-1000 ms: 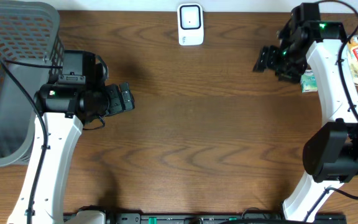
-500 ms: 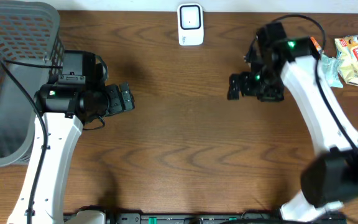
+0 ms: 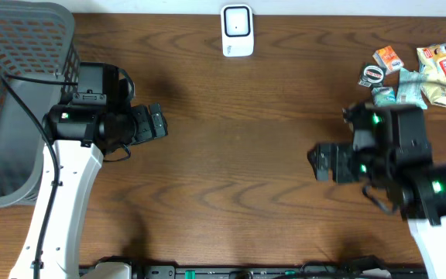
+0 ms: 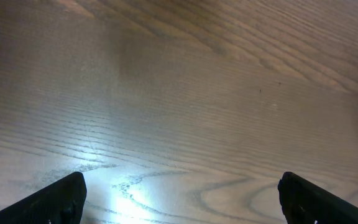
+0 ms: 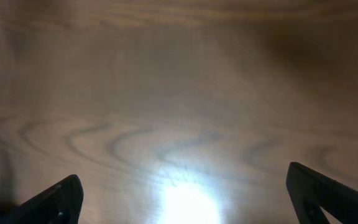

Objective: Scan the item barcode

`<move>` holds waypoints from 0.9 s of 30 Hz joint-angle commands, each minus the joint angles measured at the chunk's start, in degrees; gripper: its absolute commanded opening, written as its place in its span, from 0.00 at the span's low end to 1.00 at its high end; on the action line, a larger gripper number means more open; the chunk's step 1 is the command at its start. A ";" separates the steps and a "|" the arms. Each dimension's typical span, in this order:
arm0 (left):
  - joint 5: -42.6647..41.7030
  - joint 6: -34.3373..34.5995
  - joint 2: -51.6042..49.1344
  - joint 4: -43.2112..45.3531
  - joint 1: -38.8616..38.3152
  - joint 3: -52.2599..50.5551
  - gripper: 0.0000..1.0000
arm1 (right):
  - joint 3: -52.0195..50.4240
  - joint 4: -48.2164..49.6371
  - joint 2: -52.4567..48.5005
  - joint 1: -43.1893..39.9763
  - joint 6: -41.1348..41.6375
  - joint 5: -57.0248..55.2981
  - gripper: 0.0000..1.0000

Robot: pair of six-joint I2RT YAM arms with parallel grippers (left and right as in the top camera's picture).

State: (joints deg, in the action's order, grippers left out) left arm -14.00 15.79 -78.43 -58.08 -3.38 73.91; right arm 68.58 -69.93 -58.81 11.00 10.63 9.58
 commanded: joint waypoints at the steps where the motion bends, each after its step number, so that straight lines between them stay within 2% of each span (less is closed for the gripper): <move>1: 0.37 -0.55 0.00 -0.13 0.31 0.20 0.98 | -1.57 -3.15 2.93 0.20 0.15 0.00 1.00; 10: 0.37 -0.55 0.00 -0.13 0.31 0.20 0.98 | -1.57 -15.72 5.22 0.20 2.82 4.26 0.99; 27: 0.37 -0.55 0.00 -0.13 0.31 0.20 0.98 | -1.62 -14.91 2.69 0.96 0.44 2.93 0.99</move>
State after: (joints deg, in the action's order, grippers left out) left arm -14.00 15.79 -78.43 -58.11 -3.38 73.91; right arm 67.31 -85.45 -56.25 11.49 11.92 13.10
